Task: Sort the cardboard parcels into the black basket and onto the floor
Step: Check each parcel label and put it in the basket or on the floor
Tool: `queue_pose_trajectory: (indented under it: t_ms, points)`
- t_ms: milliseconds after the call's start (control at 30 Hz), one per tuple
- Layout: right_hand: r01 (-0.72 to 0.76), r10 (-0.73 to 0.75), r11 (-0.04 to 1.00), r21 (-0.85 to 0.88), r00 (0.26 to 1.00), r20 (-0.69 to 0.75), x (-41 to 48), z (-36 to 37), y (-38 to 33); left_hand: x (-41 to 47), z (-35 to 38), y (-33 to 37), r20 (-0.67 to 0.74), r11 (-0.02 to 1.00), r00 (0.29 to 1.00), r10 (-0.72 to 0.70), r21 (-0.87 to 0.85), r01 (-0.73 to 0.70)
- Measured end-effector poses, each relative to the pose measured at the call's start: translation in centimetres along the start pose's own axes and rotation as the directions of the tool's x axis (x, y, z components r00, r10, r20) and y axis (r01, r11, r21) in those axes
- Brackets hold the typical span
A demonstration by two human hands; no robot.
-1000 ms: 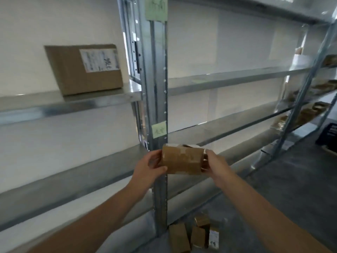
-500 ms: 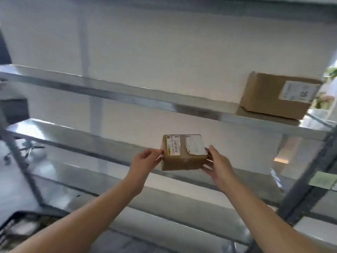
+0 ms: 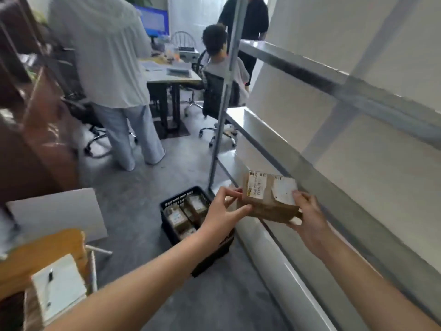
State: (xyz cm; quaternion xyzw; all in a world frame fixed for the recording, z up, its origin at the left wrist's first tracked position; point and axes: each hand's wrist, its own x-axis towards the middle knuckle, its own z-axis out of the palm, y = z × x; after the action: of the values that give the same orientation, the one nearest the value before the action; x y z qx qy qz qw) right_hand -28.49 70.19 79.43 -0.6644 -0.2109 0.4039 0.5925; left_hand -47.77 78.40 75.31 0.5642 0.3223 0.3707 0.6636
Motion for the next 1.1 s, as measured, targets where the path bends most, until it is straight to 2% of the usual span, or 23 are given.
queue_pose_trajectory:
  t_ms: [133, 233, 433, 600, 700, 900, 1100]
  points:
    - [0.016, -0.009, 0.999, -0.041, 0.987, 0.162, 4.2, 6.7, 1.1, 1.4, -3.7, -1.2, -0.173, 0.999, 0.985, -0.012, -0.041, 0.005]
    - [-0.036, 0.037, 0.999, -0.01, 0.953, 0.301, 7.6, 10.5, 1.3, 3.9, -6.6, -0.5, -0.285, 0.999, 0.958, -0.025, -0.037, 0.015]
    - [-0.132, 0.097, 0.99, 0.041, 0.873, 0.479, 16.8, 16.4, 1.0, 12.6, -12.1, 0.8, -0.376, 0.998, 0.926, 0.029, 0.057, -0.008]
    - [-0.229, 0.167, 0.97, 0.084, 0.872, 0.459, 25.9, 19.6, 2.3, 21.9, -15.3, -1.3, -0.391, 0.994, 0.921, 0.001, 0.103, 0.042]
    - [-0.278, 0.228, 0.96, 0.035, 0.847, 0.481, 30.5, 20.0, 3.4, 26.7, -16.1, -2.8, -0.407, 0.988, 0.91, -0.074, 0.095, 0.123]
    - [-0.369, 0.35, 0.928, -0.042, 0.832, 0.43, 36.6, 20.7, 6.0, 32.9, -16.8, -5.8, -0.454, 0.963, 0.878, -0.15, 0.135, 0.235]
    - [-0.504, 0.484, 0.863, -0.002, 0.827, 0.286, 40.0, 20.7, 10.4, 36.8, -18.6, -11.4, -0.428, 0.894, 0.852, -0.303, 0.183, 0.409]
